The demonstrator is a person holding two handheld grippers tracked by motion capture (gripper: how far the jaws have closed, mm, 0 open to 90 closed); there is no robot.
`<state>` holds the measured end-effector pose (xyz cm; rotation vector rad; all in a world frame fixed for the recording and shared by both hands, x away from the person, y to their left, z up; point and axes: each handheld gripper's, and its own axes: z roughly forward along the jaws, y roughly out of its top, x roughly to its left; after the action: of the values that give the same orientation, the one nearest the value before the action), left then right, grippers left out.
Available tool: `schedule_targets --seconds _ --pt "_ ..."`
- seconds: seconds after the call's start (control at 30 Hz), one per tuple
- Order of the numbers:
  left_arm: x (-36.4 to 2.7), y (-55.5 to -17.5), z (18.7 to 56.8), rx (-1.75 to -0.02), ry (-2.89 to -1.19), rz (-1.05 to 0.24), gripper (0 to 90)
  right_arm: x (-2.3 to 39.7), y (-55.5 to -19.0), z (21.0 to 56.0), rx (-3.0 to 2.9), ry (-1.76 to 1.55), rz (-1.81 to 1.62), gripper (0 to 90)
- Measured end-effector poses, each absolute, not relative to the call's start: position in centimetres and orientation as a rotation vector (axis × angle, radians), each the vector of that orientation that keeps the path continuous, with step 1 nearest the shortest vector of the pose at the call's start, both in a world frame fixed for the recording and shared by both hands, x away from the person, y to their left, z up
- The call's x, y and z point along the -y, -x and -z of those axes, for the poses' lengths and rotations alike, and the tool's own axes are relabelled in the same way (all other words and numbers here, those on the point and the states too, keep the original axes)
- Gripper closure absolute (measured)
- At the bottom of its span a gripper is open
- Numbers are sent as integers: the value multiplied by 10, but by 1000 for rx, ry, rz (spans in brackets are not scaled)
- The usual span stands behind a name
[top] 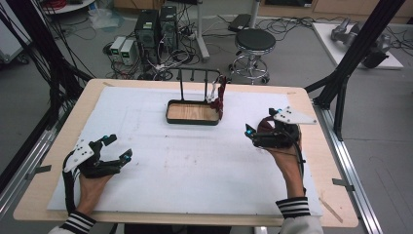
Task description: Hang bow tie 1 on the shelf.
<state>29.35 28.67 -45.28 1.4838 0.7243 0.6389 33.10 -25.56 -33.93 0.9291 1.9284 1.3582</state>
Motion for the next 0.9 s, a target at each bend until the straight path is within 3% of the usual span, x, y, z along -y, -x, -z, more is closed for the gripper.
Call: schedule_targets --seconds 0.3,0.9 --pt "-287 -293 453 -725 -1484 -641 143 279 -307 357 -1844 -945 -1423 17" --pt "-287 -293 453 -725 -1481 -641 143 285 -296 382 -1824 -974 -1438 17"
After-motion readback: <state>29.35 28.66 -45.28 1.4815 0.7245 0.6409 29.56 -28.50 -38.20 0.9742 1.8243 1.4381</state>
